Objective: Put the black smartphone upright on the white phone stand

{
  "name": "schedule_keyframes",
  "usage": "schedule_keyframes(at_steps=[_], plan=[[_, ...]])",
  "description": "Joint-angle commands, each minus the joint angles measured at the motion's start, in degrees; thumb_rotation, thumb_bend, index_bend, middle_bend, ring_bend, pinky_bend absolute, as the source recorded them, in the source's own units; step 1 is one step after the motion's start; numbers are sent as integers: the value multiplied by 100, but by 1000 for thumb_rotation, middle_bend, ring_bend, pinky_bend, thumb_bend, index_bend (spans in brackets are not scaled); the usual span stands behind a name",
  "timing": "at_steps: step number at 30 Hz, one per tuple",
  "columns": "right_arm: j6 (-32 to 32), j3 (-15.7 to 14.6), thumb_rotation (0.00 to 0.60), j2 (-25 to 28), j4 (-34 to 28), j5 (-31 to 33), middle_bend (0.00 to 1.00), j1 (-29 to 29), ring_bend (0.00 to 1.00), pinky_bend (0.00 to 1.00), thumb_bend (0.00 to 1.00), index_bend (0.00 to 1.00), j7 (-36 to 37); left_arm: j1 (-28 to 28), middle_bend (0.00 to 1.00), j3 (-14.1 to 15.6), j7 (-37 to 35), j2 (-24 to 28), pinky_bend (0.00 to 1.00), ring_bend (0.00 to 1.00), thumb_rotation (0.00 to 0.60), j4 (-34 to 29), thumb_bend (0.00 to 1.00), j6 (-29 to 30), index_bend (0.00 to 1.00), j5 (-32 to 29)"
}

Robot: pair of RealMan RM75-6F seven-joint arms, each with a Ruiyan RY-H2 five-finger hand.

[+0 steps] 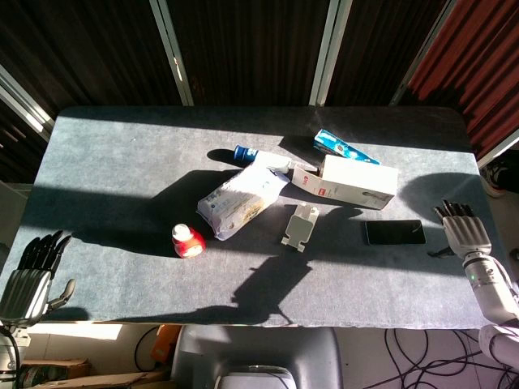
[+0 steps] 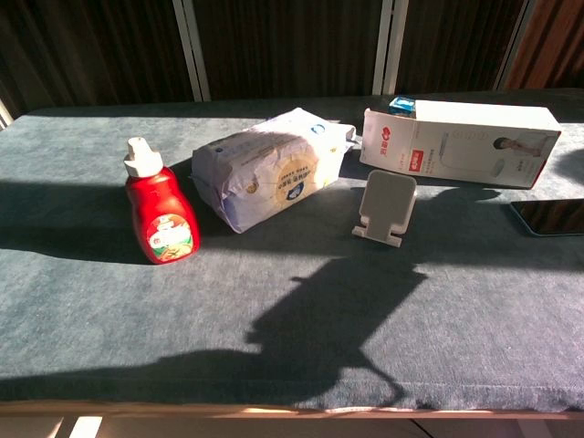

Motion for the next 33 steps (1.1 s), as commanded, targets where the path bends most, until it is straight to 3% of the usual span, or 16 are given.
schedule_keyframes(at_steps=[1, 8, 16, 33], plan=[[-386, -54, 600, -234, 449, -37, 164, 270, 0, 89, 265, 319, 112, -16, 0, -4, -6, -9, 0, 0, 600, 8, 376, -28, 0, -17], [-847, -160, 600, -617, 1136, -237, 194, 592, 8, 102, 328, 373, 329, -52, 0, -23, 51, -32, 0, 0, 600, 16, 377, -89, 0, -81], [-976, -213, 600, -922, 1614, -349, 201, 747, 16, 102, 328, 374, 503, -64, 0, -49, 59, -23, 0, 0, 600, 4, 377, -109, 0, -158], [-991, -313, 600, -1198, 1811, -572, 204, 839, 24, 103, 329, 363, 806, -23, 0, -34, 22, 9, 0, 0, 600, -15, 377, -9, 0, -134]])
